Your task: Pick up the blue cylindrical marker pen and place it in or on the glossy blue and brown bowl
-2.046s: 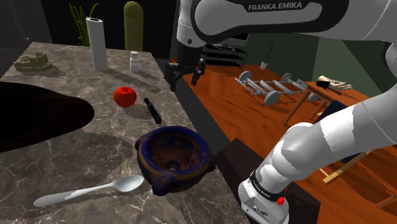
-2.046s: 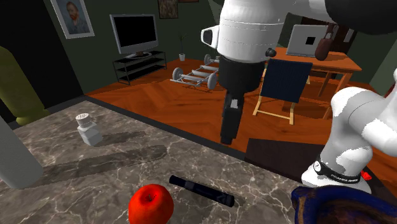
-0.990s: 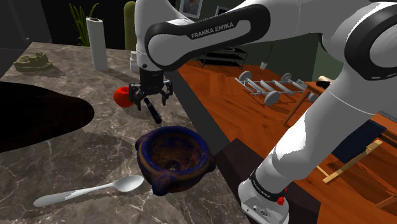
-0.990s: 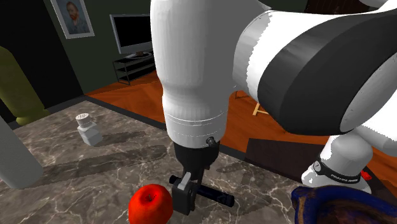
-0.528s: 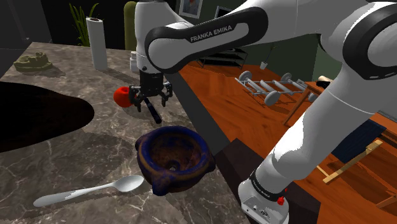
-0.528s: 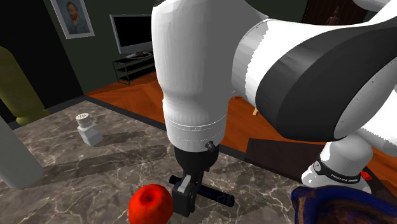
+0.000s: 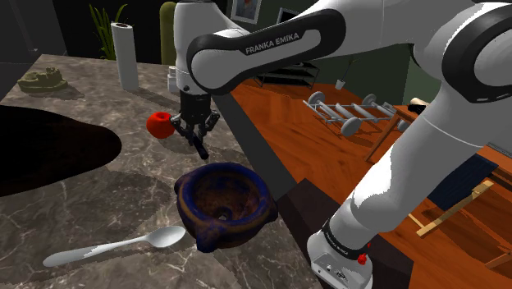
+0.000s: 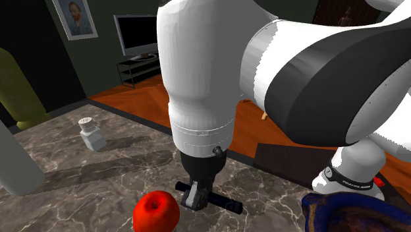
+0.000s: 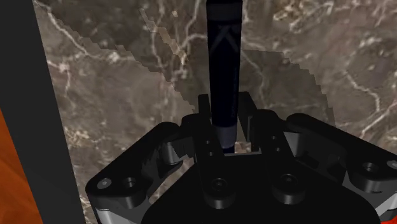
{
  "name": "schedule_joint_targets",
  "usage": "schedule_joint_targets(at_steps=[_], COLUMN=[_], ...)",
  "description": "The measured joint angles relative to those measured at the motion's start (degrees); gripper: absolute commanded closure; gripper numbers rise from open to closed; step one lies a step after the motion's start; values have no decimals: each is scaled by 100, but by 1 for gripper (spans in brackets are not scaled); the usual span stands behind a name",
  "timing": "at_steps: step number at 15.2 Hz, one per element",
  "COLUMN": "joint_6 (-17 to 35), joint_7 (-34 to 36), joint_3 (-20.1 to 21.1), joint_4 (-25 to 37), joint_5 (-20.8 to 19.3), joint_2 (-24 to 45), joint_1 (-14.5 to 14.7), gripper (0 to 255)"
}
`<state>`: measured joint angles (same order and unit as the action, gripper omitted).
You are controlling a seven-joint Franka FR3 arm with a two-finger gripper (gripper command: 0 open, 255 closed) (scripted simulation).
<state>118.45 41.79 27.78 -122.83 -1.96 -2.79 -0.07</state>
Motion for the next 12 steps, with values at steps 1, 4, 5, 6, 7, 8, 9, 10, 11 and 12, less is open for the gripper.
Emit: schedule_joint_targets(at_steps=[1, 4, 5, 6, 7, 8, 9, 10, 11, 12], joint_6=[0, -33, -78, -144, -215, -292, -371, -449, -529, -604], joint_7=[0, -9, -22, -40, -58, -84, -87, -96, -109, -111], joint_3=[0, -2, -6, -11, -16, -25, -25, -28, -32, -32], joint_4=[0, 22, 40, 83, 125, 161, 240, 300, 351, 425], joint_5=[0, 8, 23, 37, 57, 81, 82, 92, 109, 109], joint_2=[0, -13, -44, -71, -106, -153, -154, -174, -207, -209], joint_1=[0, -1, -2, -5, -7, -10, -10, -10, -10, -11], gripper=[255, 255, 255, 255, 255, 255, 255, 255, 255, 255])
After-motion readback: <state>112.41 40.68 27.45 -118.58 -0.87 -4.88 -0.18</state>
